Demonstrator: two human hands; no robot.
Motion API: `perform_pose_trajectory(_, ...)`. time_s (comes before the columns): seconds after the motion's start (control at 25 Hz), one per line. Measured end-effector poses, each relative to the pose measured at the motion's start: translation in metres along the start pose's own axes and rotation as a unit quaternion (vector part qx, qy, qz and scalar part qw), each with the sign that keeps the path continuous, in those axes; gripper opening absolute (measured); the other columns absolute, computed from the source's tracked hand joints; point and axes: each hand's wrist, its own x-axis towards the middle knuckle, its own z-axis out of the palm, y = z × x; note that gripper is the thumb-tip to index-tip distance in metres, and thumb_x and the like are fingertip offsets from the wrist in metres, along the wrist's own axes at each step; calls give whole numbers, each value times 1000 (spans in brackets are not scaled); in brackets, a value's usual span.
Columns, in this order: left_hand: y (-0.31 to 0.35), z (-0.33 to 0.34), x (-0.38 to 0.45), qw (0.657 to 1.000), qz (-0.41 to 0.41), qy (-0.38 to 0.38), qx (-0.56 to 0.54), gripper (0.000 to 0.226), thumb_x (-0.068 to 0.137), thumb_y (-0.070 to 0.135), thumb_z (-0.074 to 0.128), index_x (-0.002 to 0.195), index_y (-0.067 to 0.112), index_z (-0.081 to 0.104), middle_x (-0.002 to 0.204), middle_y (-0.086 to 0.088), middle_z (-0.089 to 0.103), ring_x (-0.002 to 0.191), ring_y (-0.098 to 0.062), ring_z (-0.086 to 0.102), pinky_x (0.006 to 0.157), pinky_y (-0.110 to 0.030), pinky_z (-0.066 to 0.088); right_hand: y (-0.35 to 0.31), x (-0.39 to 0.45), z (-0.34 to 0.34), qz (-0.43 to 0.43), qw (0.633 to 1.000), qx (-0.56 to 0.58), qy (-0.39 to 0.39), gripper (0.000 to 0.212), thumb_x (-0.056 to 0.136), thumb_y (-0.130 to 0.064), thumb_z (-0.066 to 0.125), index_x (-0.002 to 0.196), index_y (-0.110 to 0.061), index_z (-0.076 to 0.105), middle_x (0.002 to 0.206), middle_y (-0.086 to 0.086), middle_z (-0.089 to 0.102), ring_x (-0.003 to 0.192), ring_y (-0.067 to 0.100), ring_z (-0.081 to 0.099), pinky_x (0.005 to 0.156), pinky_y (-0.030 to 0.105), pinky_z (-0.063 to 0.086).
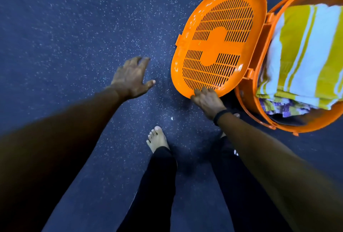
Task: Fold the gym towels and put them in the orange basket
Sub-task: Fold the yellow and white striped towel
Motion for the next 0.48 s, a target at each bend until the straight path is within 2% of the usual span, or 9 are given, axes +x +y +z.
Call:
perform_pose_trajectory(0.24,14,-62,-7,993,2,115,12,75,96,51,38,151,7,14,153,-21,25,139,-35,27,112,-49,28,-12,-30,-35,24,987,100,123,58,78,9,59,121,-14,28,108,11,51,92,27,53,72,39,50)
perform_pose_trajectory(0.36,17,-106,-10,987,9,159,1,74,98,55,25,151,3,15,151,-24,28,139,-37,29,113,-49,28,-16,-49,-53,78,974,146,157,66,66,8,72,114,-15,33,92,8,56,77,25,54,57,37,49)
perform_pose_trajectory(0.48,35,-156,-15,980,54,193,4,79,96,60,15,151,4,15,151,-25,29,139,-37,29,113,-50,27,-12,-73,-70,110,956,185,197,64,63,-6,80,111,-15,38,85,7,60,67,25,56,49,34,44)
